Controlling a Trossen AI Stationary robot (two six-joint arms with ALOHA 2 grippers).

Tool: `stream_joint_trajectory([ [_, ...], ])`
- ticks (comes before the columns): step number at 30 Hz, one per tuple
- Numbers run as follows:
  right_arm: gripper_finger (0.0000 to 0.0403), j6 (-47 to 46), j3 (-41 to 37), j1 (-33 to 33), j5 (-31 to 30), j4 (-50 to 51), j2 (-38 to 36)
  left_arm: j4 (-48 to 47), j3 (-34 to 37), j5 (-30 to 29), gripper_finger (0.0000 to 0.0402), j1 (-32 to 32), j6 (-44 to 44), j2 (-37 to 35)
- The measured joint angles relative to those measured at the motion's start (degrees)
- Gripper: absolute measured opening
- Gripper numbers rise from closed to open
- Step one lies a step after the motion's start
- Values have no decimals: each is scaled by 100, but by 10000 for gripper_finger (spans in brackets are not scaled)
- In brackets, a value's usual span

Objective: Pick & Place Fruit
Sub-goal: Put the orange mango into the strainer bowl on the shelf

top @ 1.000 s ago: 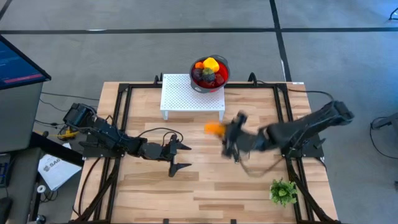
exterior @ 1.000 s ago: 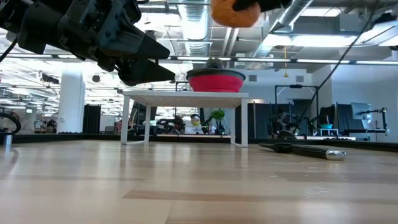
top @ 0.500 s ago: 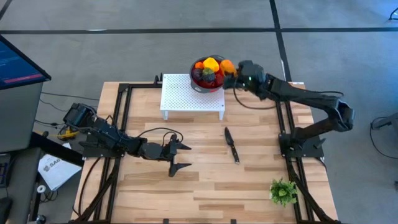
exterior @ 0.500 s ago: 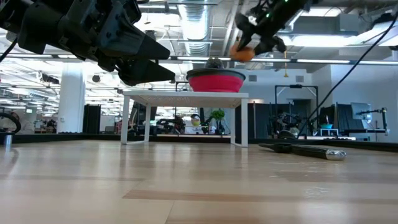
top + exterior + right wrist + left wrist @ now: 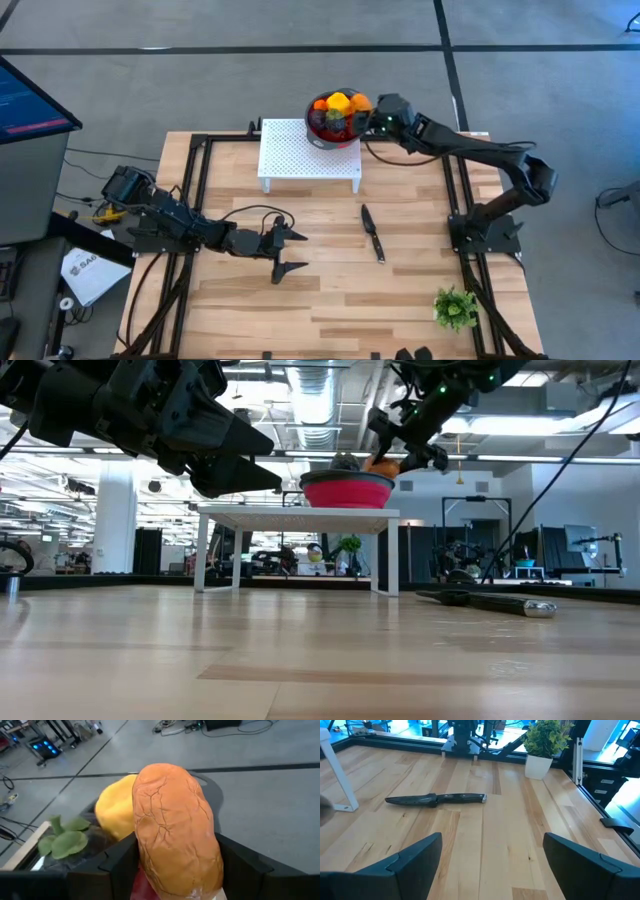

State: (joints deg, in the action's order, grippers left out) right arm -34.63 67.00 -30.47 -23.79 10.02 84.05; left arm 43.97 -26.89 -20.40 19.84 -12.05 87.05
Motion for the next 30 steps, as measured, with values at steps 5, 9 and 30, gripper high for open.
stream_joint_trajectory([
  [5,228,2,0,-1,-2,-98,151,18,0,0,341,0,0,0],
  [9,228,15,0,6,-2,-85,174,28,0,0,341,0,0,0],
  [30,303,223,2,69,17,-348,206,61,0,4,341,0,-2,0],
])
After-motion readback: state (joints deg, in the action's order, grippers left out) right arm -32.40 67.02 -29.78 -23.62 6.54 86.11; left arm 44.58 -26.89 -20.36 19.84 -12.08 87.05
